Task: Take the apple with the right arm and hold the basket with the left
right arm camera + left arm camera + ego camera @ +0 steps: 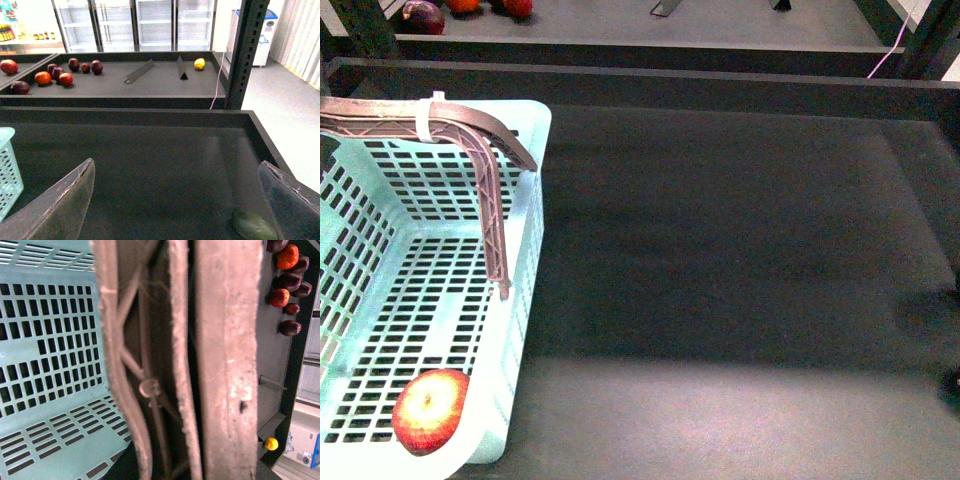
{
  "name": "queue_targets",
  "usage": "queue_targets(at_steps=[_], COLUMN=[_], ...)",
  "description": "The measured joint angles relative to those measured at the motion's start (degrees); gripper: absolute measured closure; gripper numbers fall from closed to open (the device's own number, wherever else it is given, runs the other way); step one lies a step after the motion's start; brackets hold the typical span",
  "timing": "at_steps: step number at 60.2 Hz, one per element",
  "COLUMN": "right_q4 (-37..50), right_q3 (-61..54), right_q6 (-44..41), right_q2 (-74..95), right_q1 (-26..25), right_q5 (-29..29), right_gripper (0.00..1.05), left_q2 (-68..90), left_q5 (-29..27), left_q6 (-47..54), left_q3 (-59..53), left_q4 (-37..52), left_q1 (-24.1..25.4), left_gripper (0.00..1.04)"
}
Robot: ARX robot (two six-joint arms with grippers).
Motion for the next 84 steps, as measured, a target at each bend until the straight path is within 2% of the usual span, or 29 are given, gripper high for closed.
queue_targets(at_steps=[20, 33, 38, 41, 49, 51, 59, 68, 70, 72, 73, 74, 75, 78, 83, 84], right_q4=[0.0, 0.0, 0.0, 0.0, 0.0, 0.0, 0.0, 0.0, 0.0, 0.0, 0.0, 0.0, 0.0, 0.0, 0.0, 0.0], right_q3=[0.0, 0.0, 0.0, 0.0, 0.0, 0.0, 0.0, 0.0, 0.0, 0.0, 0.0, 0.0, 0.0, 0.0, 0.0, 0.0], right_q6=[0.0, 0.0, 0.0, 0.0, 0.0, 0.0, 0.0, 0.0, 0.0, 0.0, 0.0, 0.0, 0.0, 0.0, 0.0, 0.0], right_q2=[0.0, 0.02, 0.0, 0.0, 0.0, 0.0, 0.0, 0.0, 0.02, 0.02, 0.0, 0.0, 0.0, 0.0, 0.0, 0.0], right_q1=[0.0, 0.0, 0.0, 0.0, 0.0, 0.0, 0.0, 0.0, 0.0, 0.0, 0.0, 0.0, 0.0, 0.0, 0.0, 0.0], right_q5=[0.0, 0.0, -0.02, 0.0, -0.02, -0.02, -0.02, -0.02, -0.02, -0.02, -0.02, -0.02, -0.02, -0.02, -0.02, 0.0], right_gripper=[0.09, 0.09, 0.09, 0.09, 0.09, 0.09, 0.09, 0.09, 0.09, 0.09, 0.09, 0.09, 0.09, 0.09, 0.09, 0.09], left_q2=[0.26, -0.74, -3.65, -5.33, -11.61, -13.2, -21.2, -24.61, -24.63, -25.03, -25.18, -25.81, -26.29, -27.93, -31.43, -32.81], left_q5=[0.44, 1.73, 1.55, 1.38, 1.05, 0.85, -2.45, -2.95, -1.46, 1.92, 2.64, 4.17, 4.76, 5.62, 6.45, 6.73], left_q6=[0.02, 0.2, 0.15, 0.13, -0.04, -0.02, 0.17, 0.22, 5.16, 14.53, 17.46, 29.4, 35.45, 50.18, 69.51, 74.03], left_q3=[-0.02, -0.52, -1.53, -1.95, -2.38, -2.38, -2.34, -1.95, -3.5, -7.98, -9.31, -14.47, -16.85, -21.84, -26.47, -27.63], left_q4=[-0.02, 0.31, 0.28, -0.24, -5.27, -7.15, -17.66, -18.86, -14.27, -1.79, 1.57, 13.53, 18.58, 28.79, 37.57, 38.58], left_q1=[-0.57, -1.07, -1.44, -1.64, -2.47, -2.82, -4.96, -5.49, -5.2, -4.61, -4.48, -3.93, -3.72, -3.04, -1.73, -1.27], left_gripper=[0.89, 0.55, 0.37, 0.3, 0.07, 0.05, 0.07, 0.07, 0.1, 0.17, 0.19, 0.26, 0.3, 0.39, 0.53, 0.59])
